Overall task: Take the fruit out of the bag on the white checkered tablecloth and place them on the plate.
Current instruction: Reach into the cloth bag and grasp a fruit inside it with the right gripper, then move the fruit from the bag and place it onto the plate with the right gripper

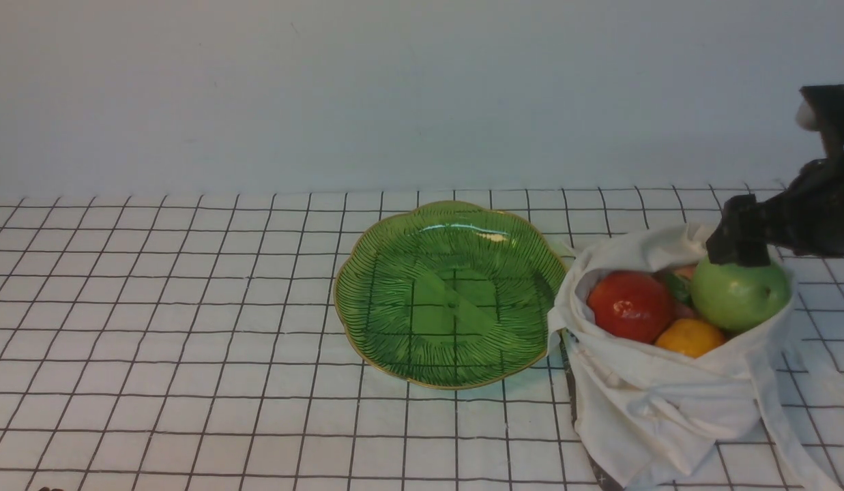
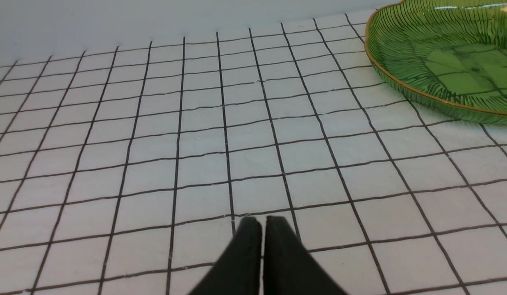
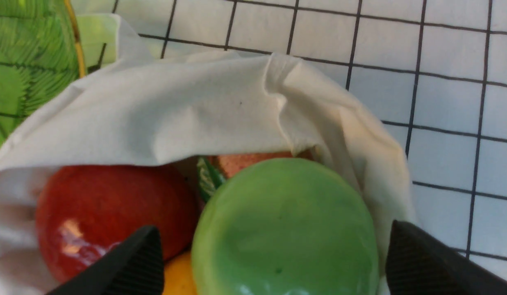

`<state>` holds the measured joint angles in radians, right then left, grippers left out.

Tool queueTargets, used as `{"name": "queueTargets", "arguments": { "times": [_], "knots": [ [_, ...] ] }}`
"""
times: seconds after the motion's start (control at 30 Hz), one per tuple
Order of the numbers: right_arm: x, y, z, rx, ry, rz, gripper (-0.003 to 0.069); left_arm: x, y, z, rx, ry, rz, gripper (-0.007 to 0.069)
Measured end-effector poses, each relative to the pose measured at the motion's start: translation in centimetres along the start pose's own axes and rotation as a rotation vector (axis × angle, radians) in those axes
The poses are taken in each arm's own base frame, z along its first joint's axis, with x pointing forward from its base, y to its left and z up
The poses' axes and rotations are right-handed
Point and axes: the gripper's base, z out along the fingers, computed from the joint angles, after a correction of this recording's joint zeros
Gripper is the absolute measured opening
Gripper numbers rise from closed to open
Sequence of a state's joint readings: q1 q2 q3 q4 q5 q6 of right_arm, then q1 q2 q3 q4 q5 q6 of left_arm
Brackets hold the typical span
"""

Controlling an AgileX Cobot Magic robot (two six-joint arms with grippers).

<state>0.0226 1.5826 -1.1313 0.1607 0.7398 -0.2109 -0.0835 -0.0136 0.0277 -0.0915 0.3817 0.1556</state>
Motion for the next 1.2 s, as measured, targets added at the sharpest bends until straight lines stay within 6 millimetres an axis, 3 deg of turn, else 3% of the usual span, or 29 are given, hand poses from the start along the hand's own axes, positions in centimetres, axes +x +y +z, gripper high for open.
{"name": "queueTargets", "arguments": {
  "times": [0.27,0.43,0.53,0.73,0.87,1.03,1.1,1.2],
  "knots": [
    [0.3,-0.4,3.9,0.011,0.072,-0.019,0.0691,0.0,0.0,0.0,0.0,0.0,0.0,-0.0008],
    [0.1,-0.4,4.2,0.006,0.068,-0.012,0.0687,0.0,0.0,0.0,0.0,0.0,0.0,-0.0008],
    [0.1,-0.4,4.2,0.006,0.068,-0.013,0.063,0.0,0.0,0.0,0.0,0.0,0.0,-0.0008],
    [-0.2,-0.5,4.0,0.005,0.107,-0.027,0.0615,0.0,0.0,0.0,0.0,0.0,0.0,-0.0008],
    [-1.1,-0.4,3.0,-0.005,0.156,-0.037,0.0615,0.0,0.0,0.0,0.0,0.0,0.0,-0.0008],
    [-5.2,-0.1,-2.3,-0.024,0.047,-0.036,0.0615,0.0,0.0,0.0,0.0,0.0,0.0,-0.0008],
    [-5.9,0.2,-3.5,-0.043,0.009,-0.024,0.0615,0.0,0.0,0.0,0.0,0.0,0.0,-0.0008],
    [-7.5,1.9,-5.8,-0.178,-0.086,0.043,0.0615,0.0,0.0,0.0,0.0,0.0,0.0,-0.0008]
  ]
}}
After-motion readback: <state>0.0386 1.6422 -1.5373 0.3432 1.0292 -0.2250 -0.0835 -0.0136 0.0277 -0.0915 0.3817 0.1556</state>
